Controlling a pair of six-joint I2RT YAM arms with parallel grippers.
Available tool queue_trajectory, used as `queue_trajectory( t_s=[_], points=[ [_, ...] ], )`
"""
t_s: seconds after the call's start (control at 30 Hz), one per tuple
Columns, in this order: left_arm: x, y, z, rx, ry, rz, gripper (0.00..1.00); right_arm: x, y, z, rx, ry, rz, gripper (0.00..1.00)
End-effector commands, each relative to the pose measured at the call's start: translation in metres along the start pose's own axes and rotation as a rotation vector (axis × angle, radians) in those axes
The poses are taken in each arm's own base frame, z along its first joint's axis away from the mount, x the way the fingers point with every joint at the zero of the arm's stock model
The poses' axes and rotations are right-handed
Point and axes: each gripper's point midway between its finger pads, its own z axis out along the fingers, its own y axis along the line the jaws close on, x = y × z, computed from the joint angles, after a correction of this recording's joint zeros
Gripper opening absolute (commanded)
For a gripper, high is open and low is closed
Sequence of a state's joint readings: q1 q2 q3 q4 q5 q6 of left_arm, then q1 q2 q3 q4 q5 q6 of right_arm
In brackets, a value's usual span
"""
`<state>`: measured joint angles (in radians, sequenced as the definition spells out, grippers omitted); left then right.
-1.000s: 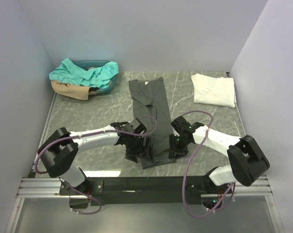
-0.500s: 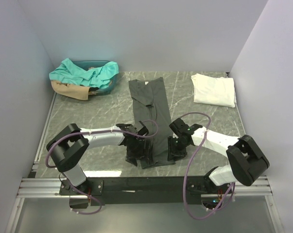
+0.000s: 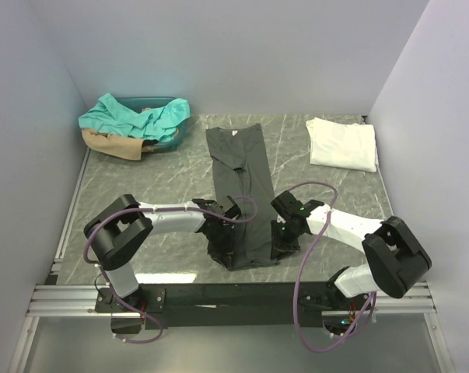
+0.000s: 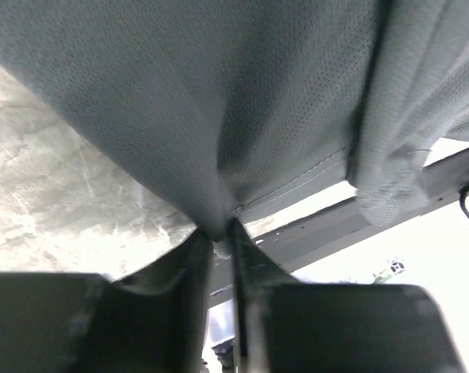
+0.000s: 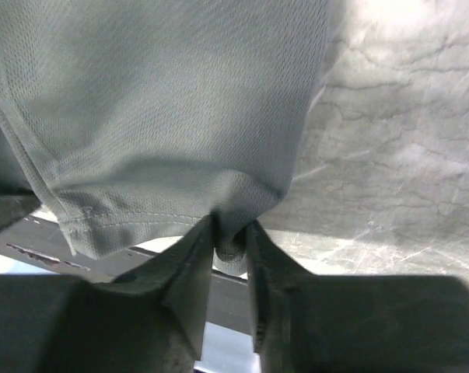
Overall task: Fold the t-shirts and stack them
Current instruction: Fold the tshirt
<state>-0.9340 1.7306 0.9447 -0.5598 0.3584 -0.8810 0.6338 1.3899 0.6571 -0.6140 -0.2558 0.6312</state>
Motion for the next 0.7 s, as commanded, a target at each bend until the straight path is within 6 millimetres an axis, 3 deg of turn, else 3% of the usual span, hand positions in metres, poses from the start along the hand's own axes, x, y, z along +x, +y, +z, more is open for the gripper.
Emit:
queue_trajectory(
  t_s=[0.0, 0.03, 0.13, 0.53, 0.67],
  points=[
    [-0.003, 0.017, 0.011, -0.078, -0.028, 0.026, 0.18, 0.007, -0.007, 0.002, 0.026, 0.005, -0.004, 0.28],
    [-0.003, 0.019, 0.01, -0.082, -0.032, 0.025, 0.1, 0.007, -0.008, 0.001, 0.03, 0.003, -0.005, 0.23],
    [-0.002, 0.024, 0.008, -0.102, -0.041, 0.019, 0.0, 0.009, -0.011, -0.001, 0.042, 0.003, -0.002, 0.2],
    [0.004, 0.033, -0.002, -0.126, -0.057, 0.01, 0.0, 0.018, -0.018, -0.001, 0.055, 0.018, 0.015, 0.16],
    [-0.001, 0.023, -0.01, -0.104, -0.081, 0.01, 0.0, 0.019, -0.017, -0.005, 0.053, 0.016, 0.013, 0.0]
  ],
)
